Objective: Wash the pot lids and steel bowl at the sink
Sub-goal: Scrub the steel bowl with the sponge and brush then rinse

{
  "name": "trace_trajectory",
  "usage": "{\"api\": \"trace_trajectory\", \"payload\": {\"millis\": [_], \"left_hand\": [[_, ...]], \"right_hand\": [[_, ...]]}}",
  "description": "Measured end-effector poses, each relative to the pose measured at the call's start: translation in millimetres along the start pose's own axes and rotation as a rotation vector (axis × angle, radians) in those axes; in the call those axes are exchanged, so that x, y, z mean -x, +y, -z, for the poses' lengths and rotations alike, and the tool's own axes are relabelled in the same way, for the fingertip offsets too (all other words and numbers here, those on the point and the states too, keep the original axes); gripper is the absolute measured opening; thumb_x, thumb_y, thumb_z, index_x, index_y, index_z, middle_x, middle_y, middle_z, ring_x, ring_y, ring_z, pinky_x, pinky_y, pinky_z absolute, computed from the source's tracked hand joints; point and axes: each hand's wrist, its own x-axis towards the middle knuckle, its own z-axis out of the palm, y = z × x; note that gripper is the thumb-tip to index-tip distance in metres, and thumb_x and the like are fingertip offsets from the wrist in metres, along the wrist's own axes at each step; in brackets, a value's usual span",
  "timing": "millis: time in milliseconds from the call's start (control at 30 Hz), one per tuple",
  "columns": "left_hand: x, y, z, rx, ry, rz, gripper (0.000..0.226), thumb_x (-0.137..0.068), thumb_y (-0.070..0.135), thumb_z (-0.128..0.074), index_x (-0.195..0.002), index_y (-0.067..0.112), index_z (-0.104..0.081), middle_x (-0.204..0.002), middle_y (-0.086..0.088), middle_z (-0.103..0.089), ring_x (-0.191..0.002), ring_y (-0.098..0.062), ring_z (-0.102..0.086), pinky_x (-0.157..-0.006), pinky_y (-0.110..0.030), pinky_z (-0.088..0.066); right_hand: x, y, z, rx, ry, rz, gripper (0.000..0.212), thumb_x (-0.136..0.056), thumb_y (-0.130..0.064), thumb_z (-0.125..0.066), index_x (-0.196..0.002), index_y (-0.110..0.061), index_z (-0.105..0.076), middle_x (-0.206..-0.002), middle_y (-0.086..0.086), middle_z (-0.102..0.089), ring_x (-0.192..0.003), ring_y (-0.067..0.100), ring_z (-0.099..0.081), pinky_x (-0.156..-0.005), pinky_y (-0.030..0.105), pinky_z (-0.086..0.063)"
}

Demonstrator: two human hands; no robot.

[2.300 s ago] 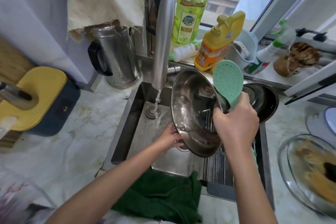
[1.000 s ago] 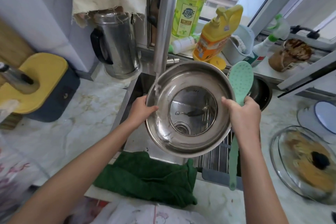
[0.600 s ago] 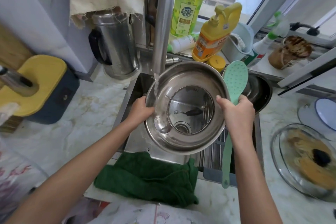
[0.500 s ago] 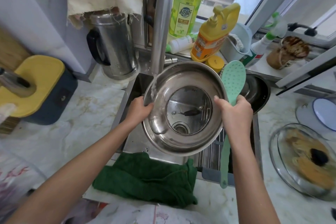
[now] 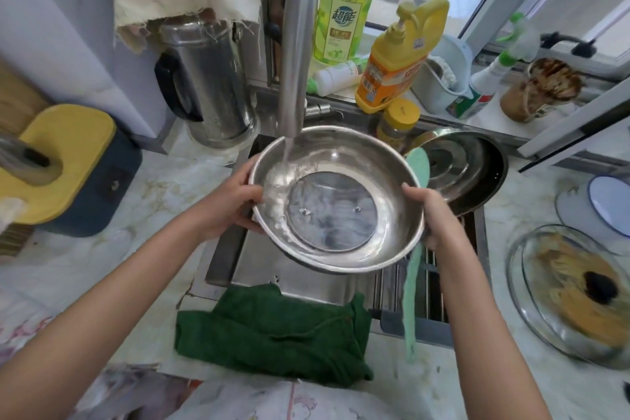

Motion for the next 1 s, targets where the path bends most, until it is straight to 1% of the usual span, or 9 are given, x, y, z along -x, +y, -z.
{"api": "trace_trajectory", "payload": {"millis": [167,367,433,500,600,767,867,933,1000], "left_hand": [[34.4,36.8,13.0,-0.150,0.147,-0.048,0.059,-0.091,0.003,-0.053,-0.122,0.052,-0.041,-0.108,-0.008,-0.061,-0.087,-0.022,-0.064,-0.052,-0.033,-0.058],[57.7,55.6,23.1,-0.517,0.235,-0.229,0.075,-0.083,0.006,-0.064,-0.114,0.069,-0.040,-0.104,0.018,-0.062,-0.069,-0.014,-0.067,-0.058,-0.033,-0.060],[57.5,51.9,29.9,-0.592,0.258,-0.297,0.081,-0.081,0.001,-0.061,-0.118,0.069,-0.038,-0.102,0.027,-0.064,-0.074,-0.004,-0.067,-0.067,-0.031,-0.058],[50.1,45.3,40.6,-0.617,0.305,-0.375,0.084,-0.080,-0.008,-0.057,-0.127,0.060,-0.038,-0.115,0.037,-0.053,-0.091,0.018,-0.058,-0.083,-0.017,-0.049],[34.3,35.2,55.1,-0.564,0.312,-0.489,0.080,-0.077,-0.018,-0.050,-0.136,0.035,-0.040,-0.123,0.030,-0.051,-0.105,0.020,-0.051,-0.088,-0.002,-0.039],[-16.3,-0.6,50.8,-0.476,0.378,-0.489,0.073,-0.085,-0.007,-0.058,-0.144,0.027,-0.032,-0.128,0.019,-0.051,-0.117,0.014,-0.046,-0.100,-0.013,-0.039],[-50.5,-25.8,26.3,-0.710,0.568,-0.349,0.091,-0.091,0.007,-0.061,-0.154,0.017,0.004,-0.161,-0.009,-0.012,-0.145,-0.014,-0.019,-0.118,-0.037,-0.021],[-63.3,-39.7,-6.3,-1.060,0.699,-0.385,0.092,-0.088,-0.009,-0.050,-0.147,0.002,0.019,-0.156,-0.022,0.020,-0.146,-0.032,0.013,-0.120,-0.042,0.003],[-67.6,-51.0,-44.0,-1.135,0.574,-0.330,0.086,-0.091,0.001,-0.045,-0.141,-0.004,0.024,-0.148,-0.024,0.032,-0.141,-0.038,0.026,-0.114,-0.040,0.017]], "right_hand": [[-20.8,31.4,-33.8,0.026,-0.222,-0.291,0.020,-0.085,-0.018,-0.054,-0.092,-0.002,-0.064,-0.076,0.011,-0.066,-0.071,0.027,-0.060,-0.075,0.033,-0.047],[-23.3,63.8,-97.9,0.009,-0.343,-0.373,0.018,-0.092,-0.028,-0.060,-0.097,-0.011,-0.064,-0.087,0.008,-0.069,-0.081,0.024,-0.065,-0.087,0.040,-0.052],[-25.7,66.2,-108.5,-0.025,-0.311,-0.285,0.028,-0.093,-0.036,-0.059,-0.106,-0.011,-0.064,-0.098,0.010,-0.071,-0.091,0.027,-0.067,-0.096,0.043,-0.050],[-26.2,59.8,-109.9,-0.022,-0.238,-0.171,0.040,-0.094,-0.043,-0.055,-0.117,-0.011,-0.060,-0.115,0.010,-0.067,-0.107,0.028,-0.063,-0.103,0.044,-0.045],[-28.0,45.3,-95.1,0.066,-0.098,0.037,0.041,-0.095,-0.030,-0.053,-0.128,-0.005,-0.054,-0.121,0.009,-0.062,-0.112,0.026,-0.058,-0.105,0.042,-0.042],[4.8,10.0,-69.0,0.233,0.122,0.470,0.017,-0.086,-0.018,-0.051,-0.097,-0.005,-0.053,-0.090,0.006,-0.059,-0.083,0.021,-0.053,-0.070,0.035,-0.041],[28.0,-5.5,-63.2,0.305,0.281,0.586,0.009,-0.088,-0.012,-0.055,-0.093,-0.008,-0.049,-0.079,-0.004,-0.054,-0.071,0.016,-0.050,-0.062,0.029,-0.030],[35.4,-9.4,-61.6,0.329,0.341,0.603,0.011,-0.089,-0.012,-0.056,-0.095,-0.007,-0.047,-0.079,-0.002,-0.054,-0.069,0.016,-0.051,-0.062,0.028,-0.029],[38.6,-11.5,-63.2,0.316,0.370,0.599,0.015,-0.090,-0.014,-0.057,-0.098,-0.006,-0.048,-0.082,0.001,-0.056,-0.074,0.022,-0.054,-0.065,0.030,-0.034]]}}
